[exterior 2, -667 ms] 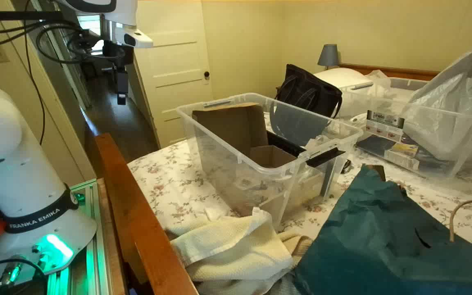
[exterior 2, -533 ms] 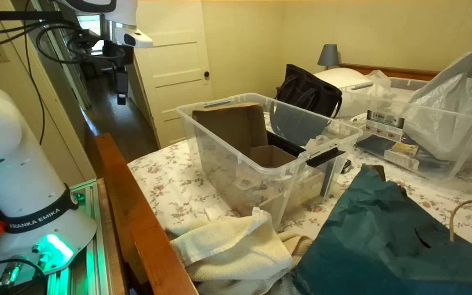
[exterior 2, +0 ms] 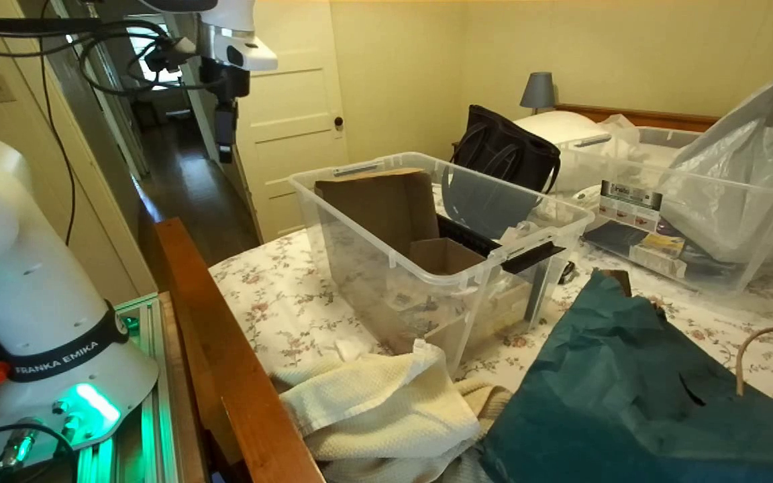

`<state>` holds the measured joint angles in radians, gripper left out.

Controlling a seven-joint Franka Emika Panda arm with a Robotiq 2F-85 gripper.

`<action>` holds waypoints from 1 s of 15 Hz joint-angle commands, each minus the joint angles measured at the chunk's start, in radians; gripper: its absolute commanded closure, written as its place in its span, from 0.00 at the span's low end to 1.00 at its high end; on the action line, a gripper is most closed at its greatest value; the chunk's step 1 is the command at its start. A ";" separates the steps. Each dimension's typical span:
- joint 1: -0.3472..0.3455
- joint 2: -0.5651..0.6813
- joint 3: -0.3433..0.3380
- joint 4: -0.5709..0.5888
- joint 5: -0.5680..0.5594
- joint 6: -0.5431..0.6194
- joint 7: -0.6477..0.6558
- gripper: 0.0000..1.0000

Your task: Remove the packet from the basket

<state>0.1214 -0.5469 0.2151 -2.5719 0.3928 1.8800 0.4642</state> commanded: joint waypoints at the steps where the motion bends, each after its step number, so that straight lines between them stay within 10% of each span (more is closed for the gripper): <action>1: -0.069 0.165 0.011 0.133 -0.018 0.107 0.099 0.00; 10: -0.116 0.456 0.023 0.296 -0.420 0.391 0.511 0.00; 15: -0.081 0.451 -0.015 0.280 -0.397 0.388 0.479 0.00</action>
<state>0.0082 -0.0964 0.2323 -2.2933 -0.0005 2.2705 0.9409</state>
